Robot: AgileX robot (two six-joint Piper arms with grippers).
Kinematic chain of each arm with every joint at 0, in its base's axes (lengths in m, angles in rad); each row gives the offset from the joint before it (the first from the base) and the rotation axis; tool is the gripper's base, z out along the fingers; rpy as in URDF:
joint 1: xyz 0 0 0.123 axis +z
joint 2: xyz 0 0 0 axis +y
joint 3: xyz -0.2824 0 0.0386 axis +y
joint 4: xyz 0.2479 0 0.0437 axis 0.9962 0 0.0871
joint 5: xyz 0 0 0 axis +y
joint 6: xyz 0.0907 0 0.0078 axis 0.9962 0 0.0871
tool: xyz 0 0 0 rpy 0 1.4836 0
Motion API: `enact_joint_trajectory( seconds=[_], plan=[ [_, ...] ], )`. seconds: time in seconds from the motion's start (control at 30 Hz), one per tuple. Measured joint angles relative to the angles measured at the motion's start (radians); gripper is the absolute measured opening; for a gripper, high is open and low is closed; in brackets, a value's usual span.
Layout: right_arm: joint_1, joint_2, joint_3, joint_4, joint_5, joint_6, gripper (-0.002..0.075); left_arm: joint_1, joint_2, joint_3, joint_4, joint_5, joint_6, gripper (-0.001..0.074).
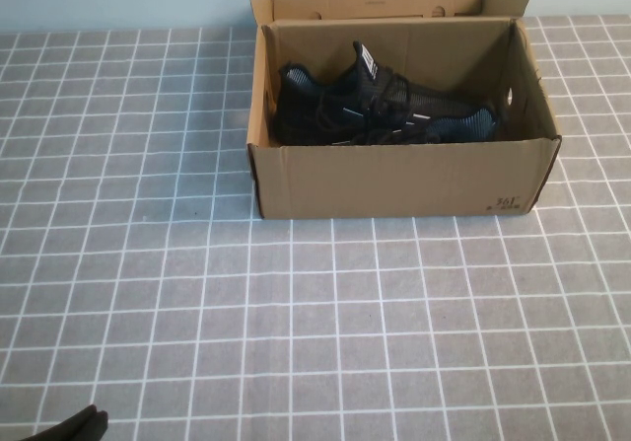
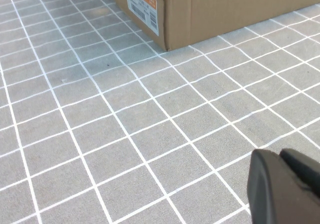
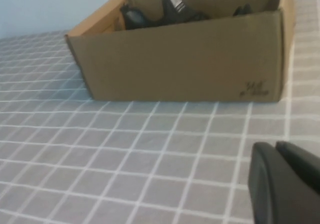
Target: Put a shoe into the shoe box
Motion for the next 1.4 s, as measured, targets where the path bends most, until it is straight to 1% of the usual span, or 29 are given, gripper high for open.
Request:
enact_joint_trajectory(
  seconds=[0.1, 0.17, 0.37, 0.47, 0.8, 0.93, 1.13, 1.23, 1.4],
  plan=[
    [-0.005, 0.000, 0.004, -0.090, -0.061, 0.000, -0.0016, 0.000, 0.000, 0.000, 0.000, 0.002, 0.000, -0.0001],
    [-0.036, 0.001, 0.005, -0.116, -0.093, 0.000, -0.0016, 0.000, 0.000, 0.000, 0.000, 0.002, 0.000, -0.0001],
    [-0.215, 0.001, 0.005, -0.132, -0.090, 0.000, -0.0016, 0.000, 0.000, 0.000, 0.000, 0.004, 0.002, -0.0001],
    [-0.258, 0.001, 0.005, -0.136, -0.078, 0.000, -0.0016, 0.000, 0.000, 0.000, 0.000, 0.004, 0.002, -0.0001],
    [-0.269, 0.001, 0.005, -0.164, -0.078, 0.000, -0.0016, 0.000, 0.000, 0.000, 0.000, 0.004, 0.002, -0.0001],
    [-0.269, 0.001, 0.019, -0.168, -0.107, 0.003, -0.0016, 0.000, 0.000, 0.000, 0.000, 0.004, 0.002, -0.0001],
    [-0.269, 0.001, 0.044, -0.330, -0.102, 0.165, -0.0016, 0.000, 0.000, 0.000, 0.000, 0.004, 0.002, -0.0001],
    [-0.269, 0.001, 0.044, -0.347, -0.073, 0.132, -0.0017, 0.000, 0.000, 0.000, 0.000, 0.004, 0.002, -0.0001],
    [-0.269, 0.001, 0.044, -0.283, 0.023, 0.004, -0.0016, 0.000, 0.000, 0.000, 0.000, 0.004, 0.002, -0.0001]
  ],
)
